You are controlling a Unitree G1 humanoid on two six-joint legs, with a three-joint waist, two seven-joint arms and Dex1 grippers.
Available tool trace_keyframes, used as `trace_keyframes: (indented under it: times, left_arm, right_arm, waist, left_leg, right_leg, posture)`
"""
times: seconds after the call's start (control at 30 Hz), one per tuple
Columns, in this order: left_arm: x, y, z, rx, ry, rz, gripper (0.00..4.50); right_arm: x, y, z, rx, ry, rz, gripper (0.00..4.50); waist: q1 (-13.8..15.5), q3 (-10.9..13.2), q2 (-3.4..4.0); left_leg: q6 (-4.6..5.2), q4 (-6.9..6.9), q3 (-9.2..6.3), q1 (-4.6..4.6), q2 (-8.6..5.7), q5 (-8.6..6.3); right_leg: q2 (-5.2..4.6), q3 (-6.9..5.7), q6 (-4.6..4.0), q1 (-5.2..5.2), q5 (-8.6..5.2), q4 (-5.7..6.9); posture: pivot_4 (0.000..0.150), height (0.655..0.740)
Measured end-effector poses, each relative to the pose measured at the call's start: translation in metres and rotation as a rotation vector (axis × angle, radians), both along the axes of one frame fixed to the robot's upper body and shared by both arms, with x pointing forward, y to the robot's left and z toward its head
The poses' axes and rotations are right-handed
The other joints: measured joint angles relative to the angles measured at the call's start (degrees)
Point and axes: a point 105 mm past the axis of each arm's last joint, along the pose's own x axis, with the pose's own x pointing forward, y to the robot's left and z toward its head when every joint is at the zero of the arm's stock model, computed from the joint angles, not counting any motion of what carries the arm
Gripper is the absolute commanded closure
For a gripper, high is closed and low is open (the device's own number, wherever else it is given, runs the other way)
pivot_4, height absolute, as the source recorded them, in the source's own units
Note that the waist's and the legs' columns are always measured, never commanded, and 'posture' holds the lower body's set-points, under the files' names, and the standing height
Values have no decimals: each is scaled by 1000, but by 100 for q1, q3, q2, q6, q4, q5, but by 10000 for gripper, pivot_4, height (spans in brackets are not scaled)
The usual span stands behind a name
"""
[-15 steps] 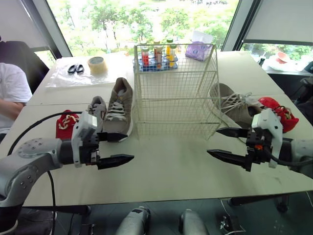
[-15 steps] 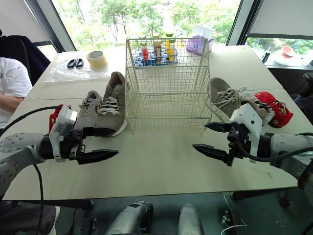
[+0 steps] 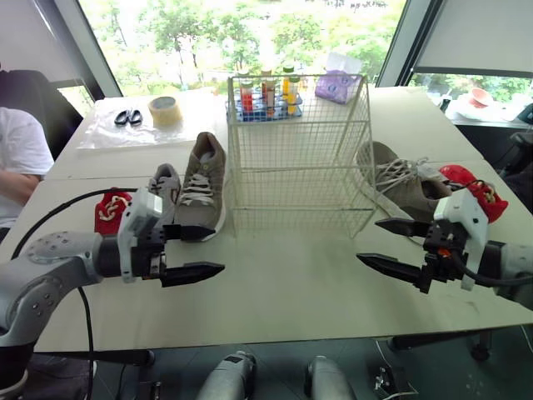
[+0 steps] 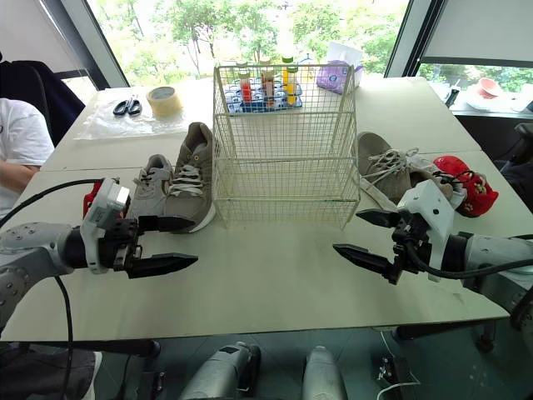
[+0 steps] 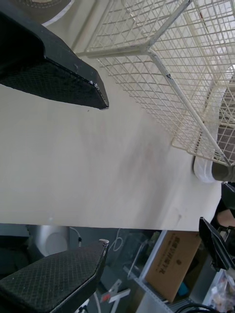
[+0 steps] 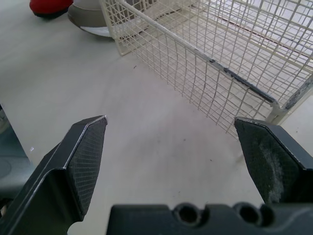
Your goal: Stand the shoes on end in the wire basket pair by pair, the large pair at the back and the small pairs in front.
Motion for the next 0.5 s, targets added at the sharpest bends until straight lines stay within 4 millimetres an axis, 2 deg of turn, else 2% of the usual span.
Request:
trace_keyframes:
  times: [0.5]
  left_arm:
    - [1,-6,5,-27,-13,-31,1054]
  right_arm:
    - [5,-9,0,8,-28,-97,0]
  waist:
    - [1,0,0]
  left_leg:
    - [0,1,1,0,0,0]
  right_leg:
    - [2,0,3,0,2,0]
  posture:
    - [1500,7400]
